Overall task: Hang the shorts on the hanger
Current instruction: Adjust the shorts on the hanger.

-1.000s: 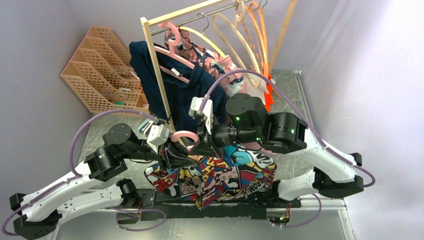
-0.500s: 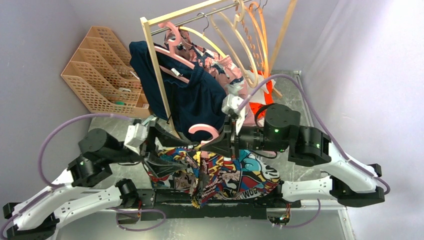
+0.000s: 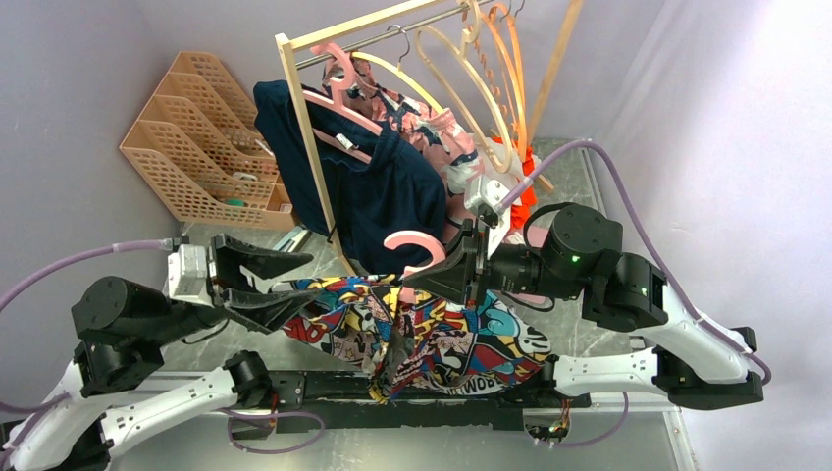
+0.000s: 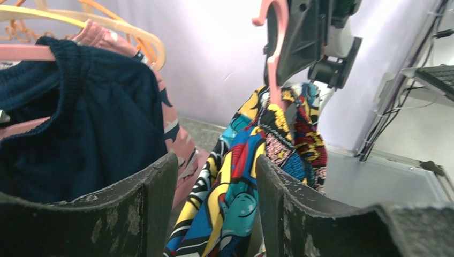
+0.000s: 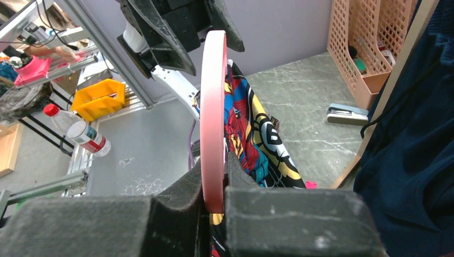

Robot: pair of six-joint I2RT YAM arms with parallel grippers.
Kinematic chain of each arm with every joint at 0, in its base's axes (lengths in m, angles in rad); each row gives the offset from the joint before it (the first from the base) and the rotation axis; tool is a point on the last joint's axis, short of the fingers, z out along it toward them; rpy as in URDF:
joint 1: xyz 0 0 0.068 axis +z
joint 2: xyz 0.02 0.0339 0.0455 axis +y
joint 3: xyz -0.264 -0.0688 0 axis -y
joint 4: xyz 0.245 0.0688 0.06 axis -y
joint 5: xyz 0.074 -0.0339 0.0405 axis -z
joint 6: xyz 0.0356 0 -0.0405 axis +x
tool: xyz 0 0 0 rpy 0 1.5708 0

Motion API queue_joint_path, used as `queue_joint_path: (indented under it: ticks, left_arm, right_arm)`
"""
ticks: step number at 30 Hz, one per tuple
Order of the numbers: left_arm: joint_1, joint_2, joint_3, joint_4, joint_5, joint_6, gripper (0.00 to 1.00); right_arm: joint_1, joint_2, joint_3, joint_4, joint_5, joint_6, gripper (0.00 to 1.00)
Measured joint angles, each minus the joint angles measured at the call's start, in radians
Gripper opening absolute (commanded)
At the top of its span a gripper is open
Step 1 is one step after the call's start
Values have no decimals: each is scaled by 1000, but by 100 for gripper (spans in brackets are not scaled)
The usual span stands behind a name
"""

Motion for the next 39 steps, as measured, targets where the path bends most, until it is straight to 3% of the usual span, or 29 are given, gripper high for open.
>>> queue_joint_path:
  ticks: [6,9,12,17,18,20,23,26,28,32,36,38,39]
  left_arm:
    - [0,28,2,-56,-29,18,70]
    - [0,32,-9,-50,-13,17,70]
    - [0,41,-14,-37,15,18,60]
    - [0,93,-13,-31,60,34,23]
    - [0,105,-13,-32,74,34,21]
    - [-7,109,-13,-37,106,36,23]
    - [-9,90,-14,-36,107,35,34]
    - [-8,53,-24,-39,61,34,35]
    - [-6,26,-34,-41,37,32,31]
    - [-4,-12,-47,-50,1,24,14]
    - [-4,-47,-62,-70,-31,14,11]
    - [-4,-62,-65,-85,-49,11,15]
    - [-4,-69,-65,-94,-56,8,27]
  right_arm:
    - [0,0,0,5,0,5,0]
    - [0,0,0,5,-1,6,0]
    - [0,3,0,7,-5,6,0]
    - [0,8,0,13,-8,6,0]
    - [0,8,0,6,-4,3,0]
    - [-5,6,0,-7,12,-2,0]
    - [-3,6,-4,-3,16,-1,0]
    - [0,-2,-7,2,10,4,0]
    - [1,-13,-10,4,8,5,0]
    - [1,-34,-15,2,11,6,0]
    - [1,-44,-19,-6,20,6,0]
    - [1,-47,-19,-11,26,6,0]
    - [1,-48,-19,-12,27,6,0]
